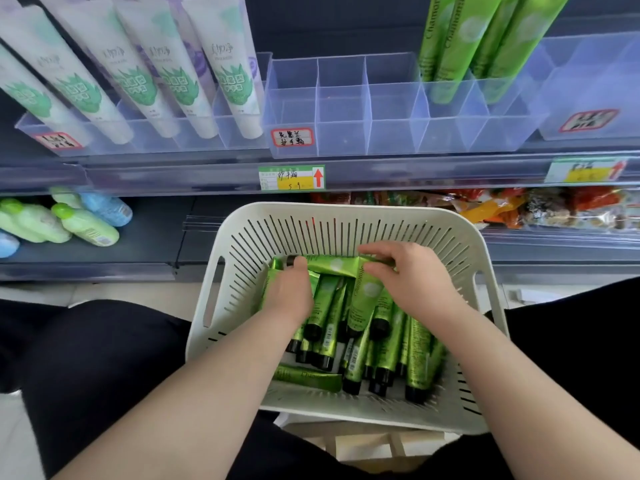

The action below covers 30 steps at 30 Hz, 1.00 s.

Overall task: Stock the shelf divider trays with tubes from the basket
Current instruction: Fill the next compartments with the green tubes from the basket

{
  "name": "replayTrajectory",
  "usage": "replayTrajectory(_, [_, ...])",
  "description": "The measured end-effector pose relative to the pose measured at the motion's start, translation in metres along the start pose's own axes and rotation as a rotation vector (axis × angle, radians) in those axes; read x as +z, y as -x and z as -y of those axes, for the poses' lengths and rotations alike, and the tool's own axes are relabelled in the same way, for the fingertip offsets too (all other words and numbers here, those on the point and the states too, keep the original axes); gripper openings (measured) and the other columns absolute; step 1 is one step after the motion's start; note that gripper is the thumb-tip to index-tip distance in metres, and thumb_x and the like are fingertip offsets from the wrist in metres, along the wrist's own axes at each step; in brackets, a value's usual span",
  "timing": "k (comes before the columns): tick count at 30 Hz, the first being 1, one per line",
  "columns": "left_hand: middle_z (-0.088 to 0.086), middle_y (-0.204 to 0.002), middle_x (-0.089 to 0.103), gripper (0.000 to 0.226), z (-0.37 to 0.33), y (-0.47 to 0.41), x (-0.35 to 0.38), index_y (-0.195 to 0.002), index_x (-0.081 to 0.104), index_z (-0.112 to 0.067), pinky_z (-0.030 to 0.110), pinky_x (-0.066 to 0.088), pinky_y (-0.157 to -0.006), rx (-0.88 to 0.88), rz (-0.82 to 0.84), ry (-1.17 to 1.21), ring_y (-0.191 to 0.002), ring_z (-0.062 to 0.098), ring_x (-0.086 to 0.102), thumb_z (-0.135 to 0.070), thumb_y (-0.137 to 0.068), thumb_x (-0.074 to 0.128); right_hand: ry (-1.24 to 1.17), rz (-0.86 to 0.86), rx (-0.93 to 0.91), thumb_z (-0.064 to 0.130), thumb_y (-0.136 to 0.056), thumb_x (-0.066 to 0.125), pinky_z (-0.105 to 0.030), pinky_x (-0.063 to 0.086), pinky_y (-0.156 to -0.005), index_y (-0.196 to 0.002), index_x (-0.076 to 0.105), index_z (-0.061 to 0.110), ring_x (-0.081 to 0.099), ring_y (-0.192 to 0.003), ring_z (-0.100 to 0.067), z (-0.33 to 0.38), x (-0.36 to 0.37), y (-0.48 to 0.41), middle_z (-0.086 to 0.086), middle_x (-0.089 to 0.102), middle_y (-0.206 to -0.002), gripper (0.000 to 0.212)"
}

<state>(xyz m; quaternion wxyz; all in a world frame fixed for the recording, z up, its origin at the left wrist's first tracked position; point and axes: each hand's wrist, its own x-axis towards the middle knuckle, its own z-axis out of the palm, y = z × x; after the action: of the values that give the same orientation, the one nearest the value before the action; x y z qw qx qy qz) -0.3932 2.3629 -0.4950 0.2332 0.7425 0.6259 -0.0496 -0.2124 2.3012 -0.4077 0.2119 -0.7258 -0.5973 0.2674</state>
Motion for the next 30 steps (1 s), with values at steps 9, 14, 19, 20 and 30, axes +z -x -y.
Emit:
replayTrajectory(9, [0.003,-0.091,0.063,0.016,0.005,-0.006,0.011,-0.097,0.055,-0.016,0.033,0.053,-0.067,-0.11,0.151,0.053,-0.082,0.021,0.061,-0.008,-0.083,0.059,0.062,-0.01,0.014,0.032,-0.089,0.062,-0.026,0.051,-0.076,-0.108,0.069,0.033,0.063,-0.087,-0.008,-0.011,-0.003,-0.006,0.015,0.07,-0.097,0.02])
replayTrajectory(14, [-0.007,-0.066,0.053,0.029,0.003,-0.001,0.0,-0.069,0.049,-0.021,0.024,0.033,-0.048,-0.014,0.051,0.2,-0.058,0.008,0.051,-0.034,-0.092,0.059,0.079,-0.065,-0.032,0.029,-0.09,0.061,-0.025,0.048,-0.068,-0.105,0.069,0.033,0.053,-0.073,-0.006,-0.005,-0.009,-0.008,0.014,0.07,-0.091,0.018])
replayTrajectory(19, [-0.012,-0.073,0.058,0.01,-0.008,0.01,-0.04,-0.088,0.053,-0.034,0.017,0.036,-0.048,0.219,-0.118,0.293,-0.056,-0.002,0.053,-0.032,-0.091,0.062,0.116,-0.132,-0.081,0.028,-0.089,0.062,-0.031,0.05,-0.068,-0.102,0.07,0.034,0.06,-0.079,-0.018,0.007,-0.027,-0.004,0.01,0.069,-0.08,0.016])
replayTrajectory(20, [-0.012,-0.074,0.06,0.007,-0.012,0.013,-0.048,-0.091,0.055,-0.035,0.015,0.037,-0.046,0.248,-0.138,0.326,-0.052,-0.002,0.054,-0.033,-0.091,0.062,0.129,-0.155,-0.092,0.028,-0.089,0.062,-0.031,0.05,-0.069,-0.103,0.07,0.034,0.061,-0.083,-0.018,0.009,-0.032,-0.003,0.009,0.07,-0.084,0.017])
replayTrajectory(30, [-0.013,-0.078,0.061,0.012,-0.081,0.02,-0.172,-0.091,0.056,-0.034,0.028,0.047,-0.063,0.475,-0.481,0.574,-0.074,0.005,0.059,-0.025,-0.089,0.064,0.167,-0.478,-0.226,0.024,-0.091,0.06,-0.037,0.044,-0.079,-0.104,0.07,0.03,0.057,-0.097,-0.025,0.058,-0.124,-0.002,0.005,0.071,-0.093,0.018])
